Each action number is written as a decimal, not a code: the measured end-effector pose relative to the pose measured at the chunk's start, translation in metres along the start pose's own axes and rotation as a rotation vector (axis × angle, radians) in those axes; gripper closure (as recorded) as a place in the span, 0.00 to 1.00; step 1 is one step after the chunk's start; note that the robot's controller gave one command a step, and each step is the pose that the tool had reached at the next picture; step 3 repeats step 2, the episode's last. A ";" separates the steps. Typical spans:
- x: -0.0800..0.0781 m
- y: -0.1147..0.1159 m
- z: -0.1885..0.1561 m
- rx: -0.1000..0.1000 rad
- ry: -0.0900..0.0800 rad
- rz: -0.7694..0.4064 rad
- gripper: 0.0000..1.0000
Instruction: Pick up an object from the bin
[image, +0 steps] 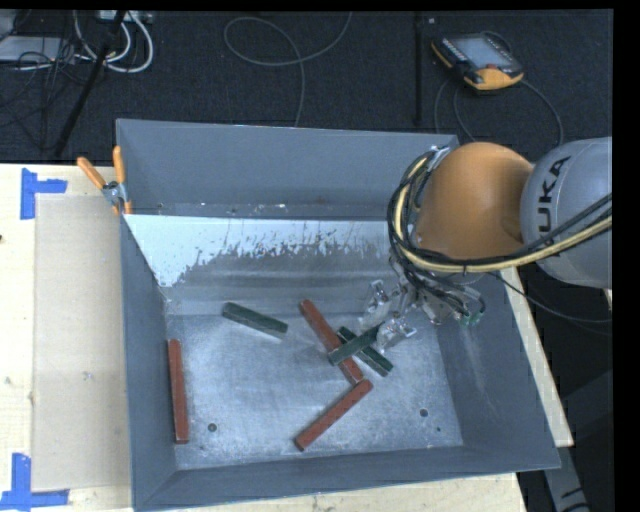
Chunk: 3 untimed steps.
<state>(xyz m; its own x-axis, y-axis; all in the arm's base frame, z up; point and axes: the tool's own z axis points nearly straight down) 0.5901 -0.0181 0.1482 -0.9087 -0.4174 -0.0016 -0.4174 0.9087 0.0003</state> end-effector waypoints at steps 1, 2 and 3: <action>0.000 0.000 0.000 -0.001 0.000 0.001 1.00; 0.003 0.001 -0.101 0.000 0.000 0.023 1.00; 0.003 0.001 -0.101 0.000 0.000 0.023 1.00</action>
Offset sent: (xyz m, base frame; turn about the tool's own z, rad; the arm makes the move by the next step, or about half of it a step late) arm -0.0038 -0.0011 0.1013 0.0202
